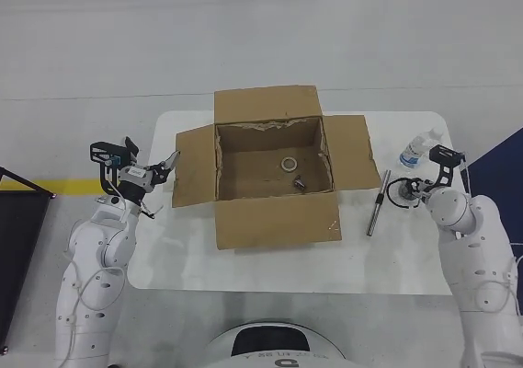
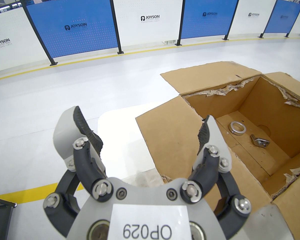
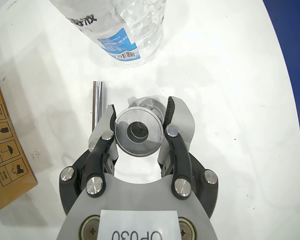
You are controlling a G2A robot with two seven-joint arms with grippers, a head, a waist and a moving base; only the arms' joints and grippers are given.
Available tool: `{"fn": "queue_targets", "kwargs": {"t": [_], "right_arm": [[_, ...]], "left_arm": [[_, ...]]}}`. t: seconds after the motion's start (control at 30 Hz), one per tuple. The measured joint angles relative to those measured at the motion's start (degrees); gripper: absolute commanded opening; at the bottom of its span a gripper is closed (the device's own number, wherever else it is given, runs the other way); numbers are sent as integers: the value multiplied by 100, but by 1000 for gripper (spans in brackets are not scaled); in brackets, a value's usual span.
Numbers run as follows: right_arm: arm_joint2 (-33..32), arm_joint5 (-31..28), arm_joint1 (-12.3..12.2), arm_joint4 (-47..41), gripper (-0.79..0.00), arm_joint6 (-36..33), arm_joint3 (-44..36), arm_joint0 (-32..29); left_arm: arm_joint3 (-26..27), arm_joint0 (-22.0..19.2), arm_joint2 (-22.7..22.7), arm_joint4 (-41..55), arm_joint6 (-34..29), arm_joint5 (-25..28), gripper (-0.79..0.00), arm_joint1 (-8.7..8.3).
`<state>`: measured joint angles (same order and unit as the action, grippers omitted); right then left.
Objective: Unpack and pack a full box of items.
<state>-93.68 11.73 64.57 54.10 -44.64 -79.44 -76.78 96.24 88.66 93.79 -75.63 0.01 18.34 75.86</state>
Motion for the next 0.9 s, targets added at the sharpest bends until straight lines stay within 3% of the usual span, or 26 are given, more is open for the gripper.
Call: {"fn": "queue_targets", "kwargs": {"t": [0.2, 0.43, 0.63, 0.9], "right_arm": [[-311, -360, -29, -313, -785, 206, -471, -442], [-1343, -1651, -41, -1735, -785, 1072, -1669, -1708], [-1959, -2912, -20, -2906, -785, 1420, -2359, -2636], [-1616, -3283, 13, -2642, -785, 1478, -3874, -3188]], "left_arm": [[0, 0, 0, 0, 0, 0, 0, 0], [0, 0, 0, 0, 0, 0, 0, 0], [0, 0, 0, 0, 0, 0, 0, 0], [0, 0, 0, 0, 0, 0, 0, 0]]}}
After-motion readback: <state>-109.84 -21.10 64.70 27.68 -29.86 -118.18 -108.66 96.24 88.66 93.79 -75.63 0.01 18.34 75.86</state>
